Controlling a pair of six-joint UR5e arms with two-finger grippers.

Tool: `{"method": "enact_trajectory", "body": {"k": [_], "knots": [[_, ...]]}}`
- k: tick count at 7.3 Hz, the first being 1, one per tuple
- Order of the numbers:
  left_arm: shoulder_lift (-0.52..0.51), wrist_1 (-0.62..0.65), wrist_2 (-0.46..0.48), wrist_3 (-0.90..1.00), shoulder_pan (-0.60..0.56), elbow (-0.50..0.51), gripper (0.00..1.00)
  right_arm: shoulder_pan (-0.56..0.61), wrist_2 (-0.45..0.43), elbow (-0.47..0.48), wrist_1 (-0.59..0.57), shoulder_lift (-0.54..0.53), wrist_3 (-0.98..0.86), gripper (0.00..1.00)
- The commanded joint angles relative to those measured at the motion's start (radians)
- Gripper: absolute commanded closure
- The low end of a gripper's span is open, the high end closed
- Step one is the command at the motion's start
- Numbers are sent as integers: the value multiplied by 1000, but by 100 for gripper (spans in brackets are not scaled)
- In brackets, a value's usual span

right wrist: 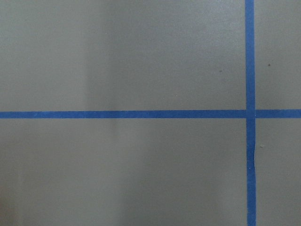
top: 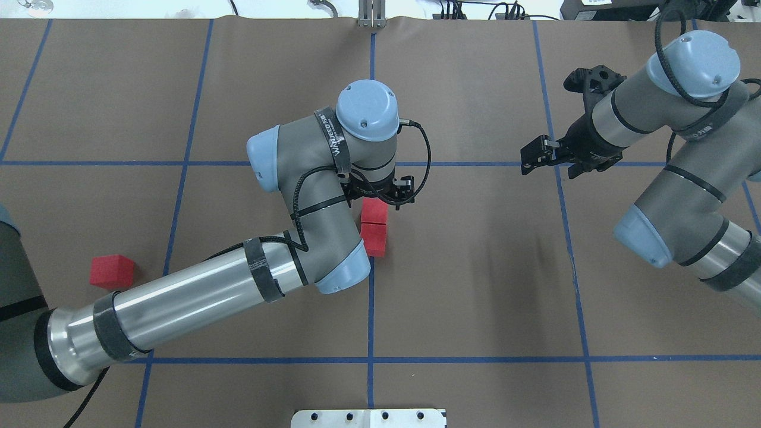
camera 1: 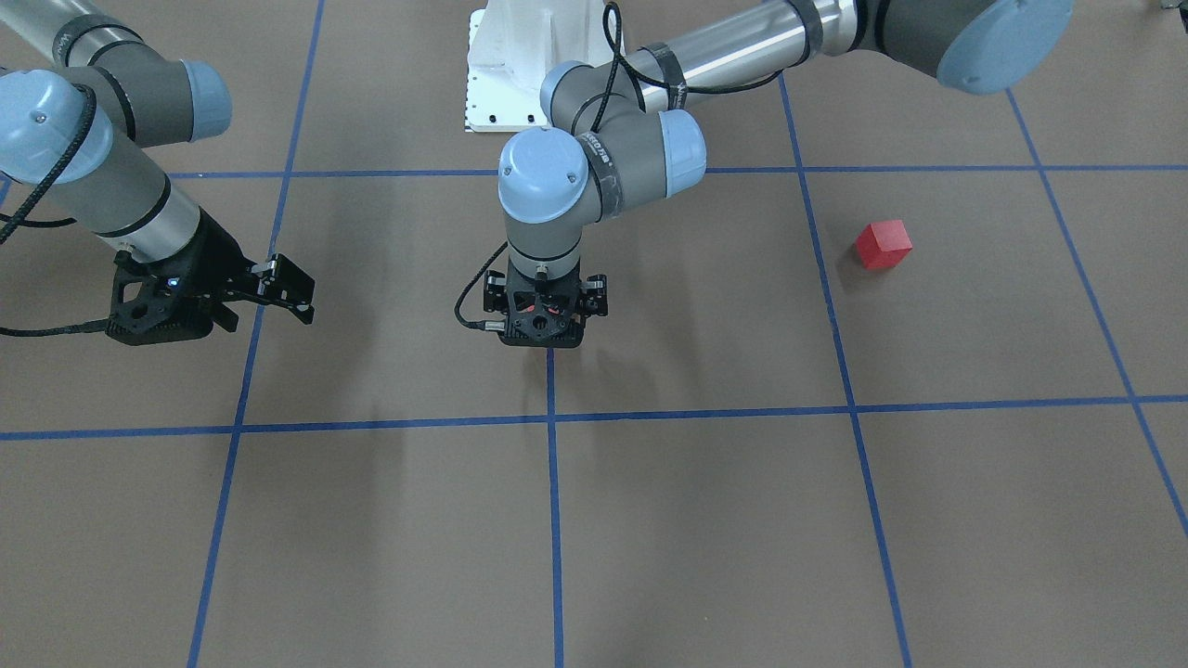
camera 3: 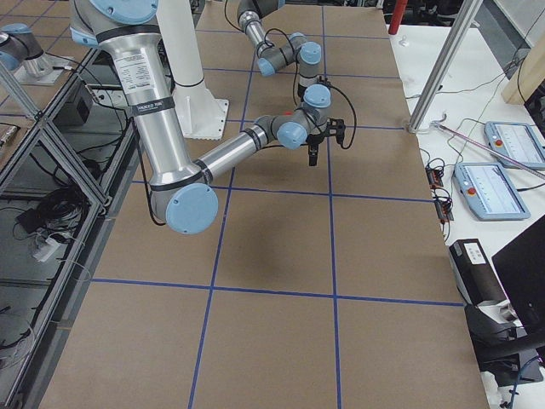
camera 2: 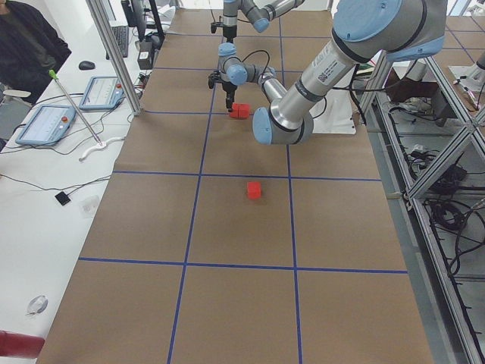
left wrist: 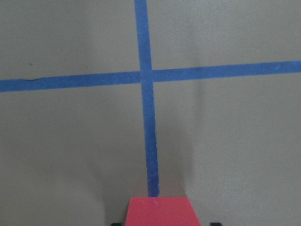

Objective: Form red blocks into L shape at center
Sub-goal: 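Open the left gripper and pull it back from the cubes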

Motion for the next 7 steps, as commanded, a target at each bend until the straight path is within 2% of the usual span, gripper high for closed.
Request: {"method": "enact_trajectory", "body": {"k": [1,2,4,5,7], "knots": [[223,8,1,-1,-14,-307,0,0,-1,-1,0,2,0,1],[390,10,2,-1,-26,-490,0,0,-1,-1,0,2,0,1],[674,-4,-5,19,-90,-718,0,0,-4,-1,0,2,0,1],[754,-5,-51,71,-139,-753,0,0,-6,-1,0,2,0,1],[920,-30,-93,301,-242,-760,0,-2,-7,-2,0,3,2,1]]}}
